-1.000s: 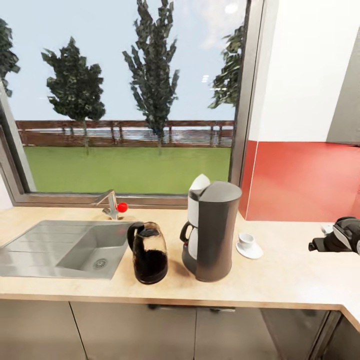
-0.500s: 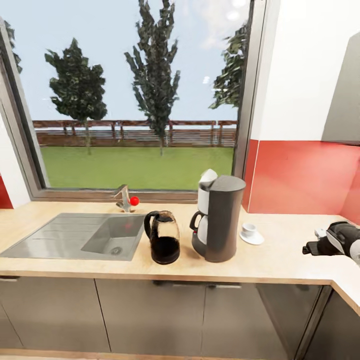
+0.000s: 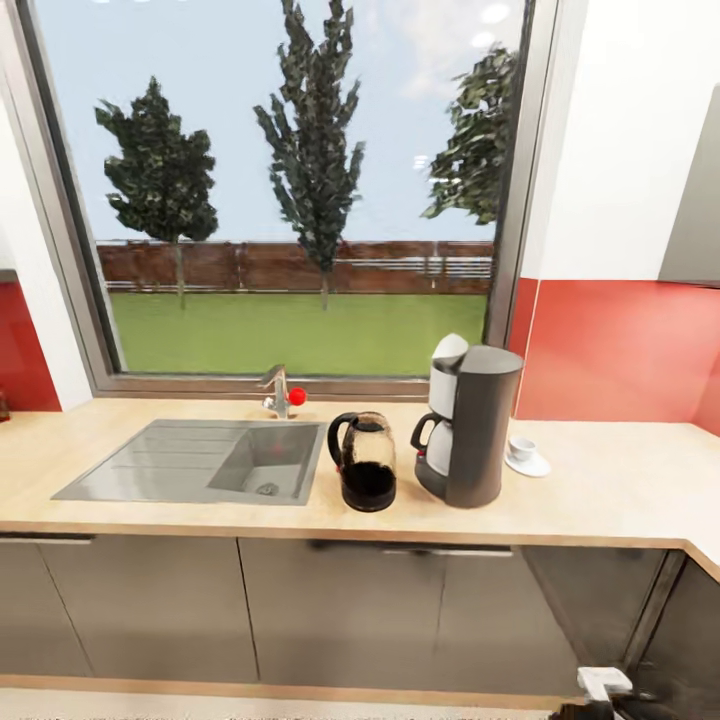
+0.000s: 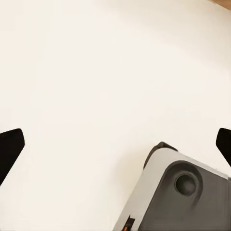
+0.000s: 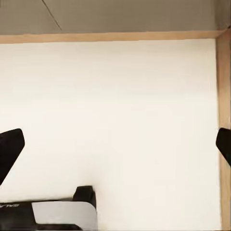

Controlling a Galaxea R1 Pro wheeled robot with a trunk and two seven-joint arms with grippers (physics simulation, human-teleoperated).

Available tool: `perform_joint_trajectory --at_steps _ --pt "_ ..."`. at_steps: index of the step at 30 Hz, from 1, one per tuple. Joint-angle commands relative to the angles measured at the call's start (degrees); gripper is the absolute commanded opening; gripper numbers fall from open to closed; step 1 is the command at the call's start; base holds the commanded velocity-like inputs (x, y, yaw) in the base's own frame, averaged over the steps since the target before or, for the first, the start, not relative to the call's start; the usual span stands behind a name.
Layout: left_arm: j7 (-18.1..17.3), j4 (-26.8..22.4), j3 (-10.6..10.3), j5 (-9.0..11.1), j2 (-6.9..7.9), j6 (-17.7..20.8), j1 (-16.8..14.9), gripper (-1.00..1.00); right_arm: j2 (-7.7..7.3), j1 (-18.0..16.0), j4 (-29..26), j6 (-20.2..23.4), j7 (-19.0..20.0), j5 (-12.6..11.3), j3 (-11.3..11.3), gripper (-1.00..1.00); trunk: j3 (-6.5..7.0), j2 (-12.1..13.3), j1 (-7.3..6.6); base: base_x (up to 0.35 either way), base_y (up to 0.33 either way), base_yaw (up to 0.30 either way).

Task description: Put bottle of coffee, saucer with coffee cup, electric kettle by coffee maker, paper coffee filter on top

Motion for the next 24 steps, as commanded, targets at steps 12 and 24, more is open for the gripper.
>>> perform_joint_trajectory --at_steps 12,24 --pt "-0.54 -4.19 0.37 0.36 -0.46 -1.59 -0.05 1.00 7.63 20.49 0.09 -15.11 -3.61 -1.70 -0.15 1.00 0.02 -0.03 0.01 -0.019 0.242 0.000" --pt "-1.10 -4.96 0.17 -0.10 -1.73 -6.52 -0.02 1.00 10.76 27.92 -0.11 -15.74 -3.72 -0.63 0.13 1.00 0.02 -0.03 0.01 0.026 0.071 0.000"
